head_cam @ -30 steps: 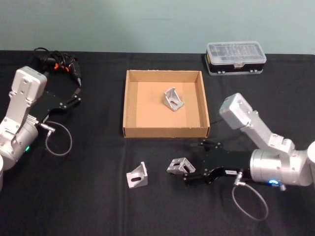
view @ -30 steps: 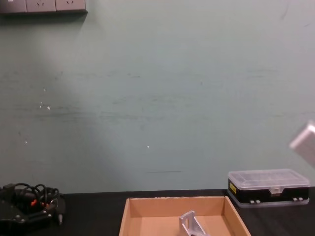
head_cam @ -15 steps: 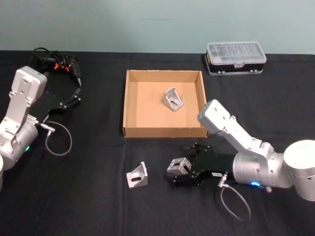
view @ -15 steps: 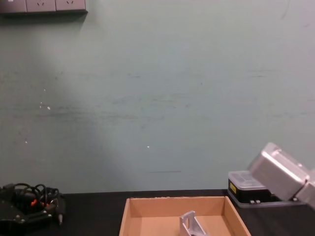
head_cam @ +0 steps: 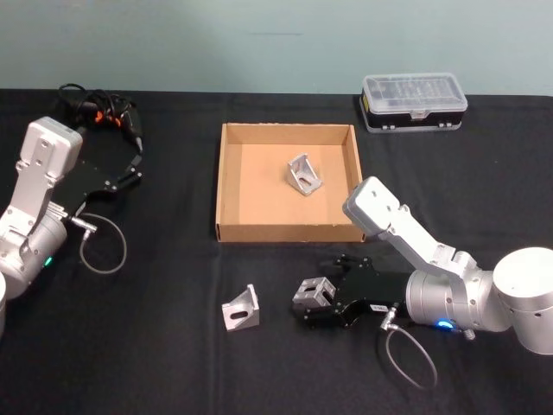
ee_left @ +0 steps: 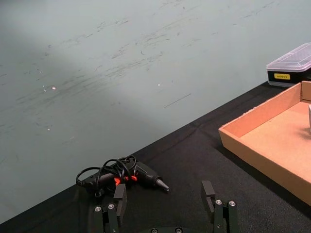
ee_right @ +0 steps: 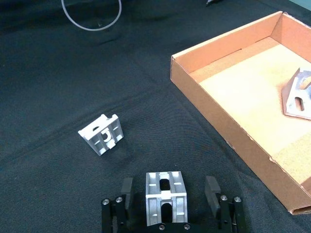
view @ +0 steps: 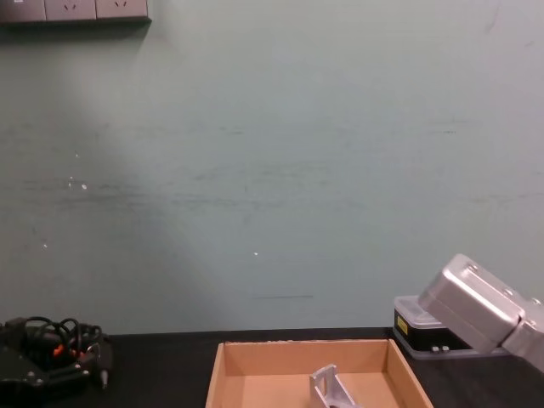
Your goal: Use one hand to pick up the angle iron from the table and place it into the box.
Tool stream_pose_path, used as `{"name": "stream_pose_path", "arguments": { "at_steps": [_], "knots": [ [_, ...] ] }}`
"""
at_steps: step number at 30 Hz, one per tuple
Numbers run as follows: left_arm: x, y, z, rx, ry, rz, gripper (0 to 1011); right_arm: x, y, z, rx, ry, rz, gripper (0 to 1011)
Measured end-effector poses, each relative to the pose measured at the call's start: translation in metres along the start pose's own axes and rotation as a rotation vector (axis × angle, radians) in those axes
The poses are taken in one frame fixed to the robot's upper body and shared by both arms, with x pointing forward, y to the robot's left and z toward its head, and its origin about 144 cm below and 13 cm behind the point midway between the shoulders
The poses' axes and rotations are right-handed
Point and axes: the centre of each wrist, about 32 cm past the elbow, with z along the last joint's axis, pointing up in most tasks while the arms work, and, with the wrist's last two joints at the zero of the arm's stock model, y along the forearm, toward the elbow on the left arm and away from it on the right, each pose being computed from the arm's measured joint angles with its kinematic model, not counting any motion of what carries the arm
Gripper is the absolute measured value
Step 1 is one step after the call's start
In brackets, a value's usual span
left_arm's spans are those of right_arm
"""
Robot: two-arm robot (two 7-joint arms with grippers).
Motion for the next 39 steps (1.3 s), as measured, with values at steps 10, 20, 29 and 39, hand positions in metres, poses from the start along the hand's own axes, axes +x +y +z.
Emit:
{"name": "stream_pose_path", "arguments": {
  "at_steps": [10, 20, 29, 39],
  "knots": [
    [0.000, 0.000, 0.000, 0.000, 0.000, 0.000, 1000, 0.000, 0.000, 0.000, 0.003, -0.001, 0.002, 684],
    [0.000, 0.000, 0.000, 0.000, 0.000, 0.000, 1000, 0.000, -0.001, 0.000, 0.005, -0.002, 0.003, 449],
    [0.000, 0.000, 0.000, 0.000, 0.000, 0.000, 1000, 0.001, -0.001, 0.000, 0.012, -0.002, 0.005, 449],
    [0.000, 0.000, 0.000, 0.000, 0.000, 0.000, 1000, 0.010, -0.016, 0.009, 0.132, 0.014, 0.018, 449]
  ]
}}
